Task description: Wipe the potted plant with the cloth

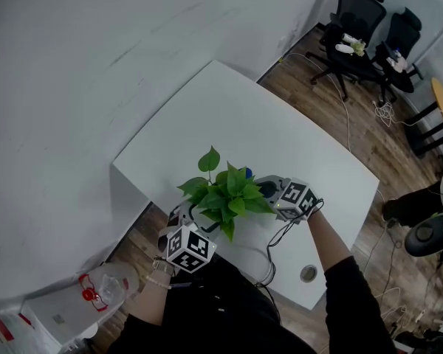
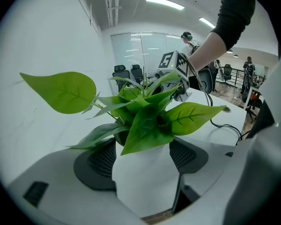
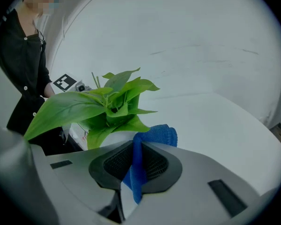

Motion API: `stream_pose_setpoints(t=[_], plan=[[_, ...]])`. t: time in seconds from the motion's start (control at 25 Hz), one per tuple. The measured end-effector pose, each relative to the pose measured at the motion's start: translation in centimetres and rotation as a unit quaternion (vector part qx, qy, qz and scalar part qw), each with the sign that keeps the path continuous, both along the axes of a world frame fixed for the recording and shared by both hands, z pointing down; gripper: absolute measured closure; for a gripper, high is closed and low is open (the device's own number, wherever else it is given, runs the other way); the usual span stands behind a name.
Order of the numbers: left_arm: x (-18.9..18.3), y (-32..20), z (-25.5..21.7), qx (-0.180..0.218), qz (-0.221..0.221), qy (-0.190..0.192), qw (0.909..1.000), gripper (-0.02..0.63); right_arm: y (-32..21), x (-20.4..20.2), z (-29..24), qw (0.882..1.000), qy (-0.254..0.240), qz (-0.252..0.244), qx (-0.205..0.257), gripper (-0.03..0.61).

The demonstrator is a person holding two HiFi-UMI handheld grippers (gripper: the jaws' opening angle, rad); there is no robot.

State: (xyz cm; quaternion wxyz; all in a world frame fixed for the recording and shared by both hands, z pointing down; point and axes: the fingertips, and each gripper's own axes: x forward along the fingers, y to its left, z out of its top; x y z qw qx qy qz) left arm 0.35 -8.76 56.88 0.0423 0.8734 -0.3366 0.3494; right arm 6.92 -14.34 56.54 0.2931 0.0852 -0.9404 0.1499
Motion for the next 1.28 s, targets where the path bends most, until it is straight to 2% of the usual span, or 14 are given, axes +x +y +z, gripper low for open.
stream_pose_setpoints(t=[0.16,0.32,0.64,0.8,1.0,1.28], plan=[[-0.1,0.0,0.0,-0.001,-0.001,0.001,1.0000,0.244,1.6,-0.1,-0.3,0.997,-0.036,0.062,-0.002,0.503],[-0.1,0.1,0.1,-0.001,-0.002,0.001,1.0000,0.244,3.1,0.3,-0.6,0.989,-0.069,0.132,-0.011,0.503],[0.2,-0.2,-0.1,-0.002,-0.009,0.004,0.9999,0.244,6.6,0.0,-1.6,0.970,-0.112,0.213,-0.026,0.503],[0.2,-0.3,0.0,-0.002,-0.011,0.005,0.9999,0.244,7.7,-0.7,-2.1,0.962,-0.123,0.243,-0.027,0.503],[0.3,-0.2,-0.3,-0.009,-0.011,0.018,0.9997,0.244,7.8,-0.6,-2.7,0.945,-0.118,0.306,-0.012,0.503],[-1.3,0.4,0.3,-0.021,0.027,0.006,0.9994,0.244,6.6,-0.4,-2.4,0.927,-0.116,0.355,-0.025,0.503]])
